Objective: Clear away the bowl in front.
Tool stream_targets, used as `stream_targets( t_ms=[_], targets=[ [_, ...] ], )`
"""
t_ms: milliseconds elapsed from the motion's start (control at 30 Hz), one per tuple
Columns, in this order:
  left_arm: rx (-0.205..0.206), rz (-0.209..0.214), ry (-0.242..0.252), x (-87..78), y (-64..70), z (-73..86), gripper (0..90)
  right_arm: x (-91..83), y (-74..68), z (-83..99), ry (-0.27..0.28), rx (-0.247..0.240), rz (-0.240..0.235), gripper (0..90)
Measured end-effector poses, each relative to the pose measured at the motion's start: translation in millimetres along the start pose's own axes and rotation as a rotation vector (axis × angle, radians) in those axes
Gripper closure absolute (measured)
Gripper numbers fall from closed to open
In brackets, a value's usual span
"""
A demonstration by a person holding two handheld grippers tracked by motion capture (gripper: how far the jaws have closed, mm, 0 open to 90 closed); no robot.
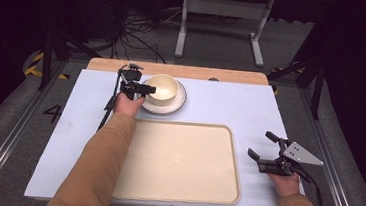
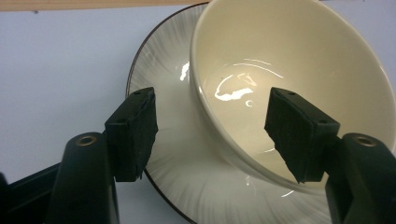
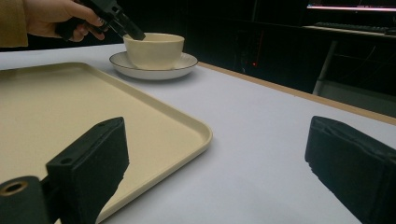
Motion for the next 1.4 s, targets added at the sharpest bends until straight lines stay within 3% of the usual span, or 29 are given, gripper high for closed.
stream_targets(
  t_ms=[433,567,700,767,833,1100,1400],
  targets=[
    [-0.076,0.001,-0.091,15.1,2.9,1.2,46.9,0.0,-0.3,0.0,0.001,-0.001,-0.004,6.3],
    [-0.093,0.015,-0.106,18.4,5.1,1.5,55.3,0.1,-0.3,0.0,0.000,-0.002,-0.005,6.3],
    [-0.114,-0.024,-0.124,19.7,7.4,-0.5,61.5,0.0,-0.3,0.1,0.000,-0.004,-0.005,6.3],
    [-0.098,-0.050,-0.139,20.2,8.8,-1.9,66.0,-0.1,-0.4,0.1,0.001,-0.005,-0.005,6.3],
    [-0.075,-0.062,-0.137,21.3,10.6,-1.9,67.2,-0.1,-0.4,0.1,0.001,-0.005,-0.005,6.3],
    [-0.093,-0.106,-0.121,23.9,11.8,-2.8,78.7,-0.4,-0.5,0.1,0.003,-0.006,-0.008,6.3],
    [-0.119,-0.094,-0.114,23.6,11.4,-3.2,82.3,-0.4,-0.3,0.0,0.005,-0.008,-0.009,6.2]
  ],
)
Point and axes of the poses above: each handheld gripper's, and its own axes: x roughly forward along the jaws, z roughly out of its underside, y roughly to its right, the point moved 3 cm from there along x, roughly forward along the jaws, and after that the axes turned 7 degrees about x, right-handed, at the moved point
